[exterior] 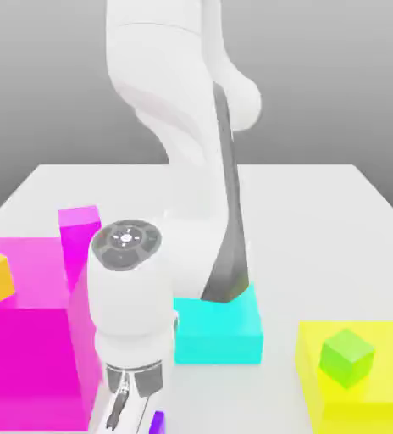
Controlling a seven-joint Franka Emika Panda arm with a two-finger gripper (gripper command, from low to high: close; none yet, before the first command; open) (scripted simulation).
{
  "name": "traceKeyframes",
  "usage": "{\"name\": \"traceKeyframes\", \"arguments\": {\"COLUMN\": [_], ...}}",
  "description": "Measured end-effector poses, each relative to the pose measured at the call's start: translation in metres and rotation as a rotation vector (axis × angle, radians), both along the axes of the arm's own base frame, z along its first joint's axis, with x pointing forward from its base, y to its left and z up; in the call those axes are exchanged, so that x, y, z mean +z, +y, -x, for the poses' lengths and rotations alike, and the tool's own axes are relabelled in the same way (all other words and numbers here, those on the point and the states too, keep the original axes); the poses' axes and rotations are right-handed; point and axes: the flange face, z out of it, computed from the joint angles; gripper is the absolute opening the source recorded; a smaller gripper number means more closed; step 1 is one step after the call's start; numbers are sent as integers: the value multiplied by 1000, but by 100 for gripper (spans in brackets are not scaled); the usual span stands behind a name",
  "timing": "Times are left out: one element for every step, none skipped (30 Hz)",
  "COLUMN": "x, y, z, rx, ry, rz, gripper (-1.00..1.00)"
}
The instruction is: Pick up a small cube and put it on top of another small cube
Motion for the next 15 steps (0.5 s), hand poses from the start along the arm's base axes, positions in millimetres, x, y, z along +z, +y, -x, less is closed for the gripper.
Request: {"name": "traceKeyframes", "arguments": {"x": [9, 20, 33, 46, 56, 68, 82, 96, 110, 125, 140, 156, 172, 188, 204], "y": [0, 0, 0, 0, 6, 5, 2, -4, -10, -20, -30, -42, -53, -65, -77], "z": [0, -1, -1, 0, -3, -7, -11, -15, -18, -20, -22, -22, -21, -19, -17], "rx": [0, 0, 0, 0, 26, 45, 60, 74, 85, 89, 91, 91, 90, 89, 84], "ry": [0, 0, 0, 0, 7, 13, 17, 22, 26, 27, 28, 29, 30, 30, 31], "rz": [0, 0, 0, 0, 6, 9, 12, 14, 15, 15, 15, 15, 15, 15, 16], "gripper": [-100, -100, -100, -100, -100, -100, -100, -100, -100, -100, -100, -100, -100, -100, -100]}}
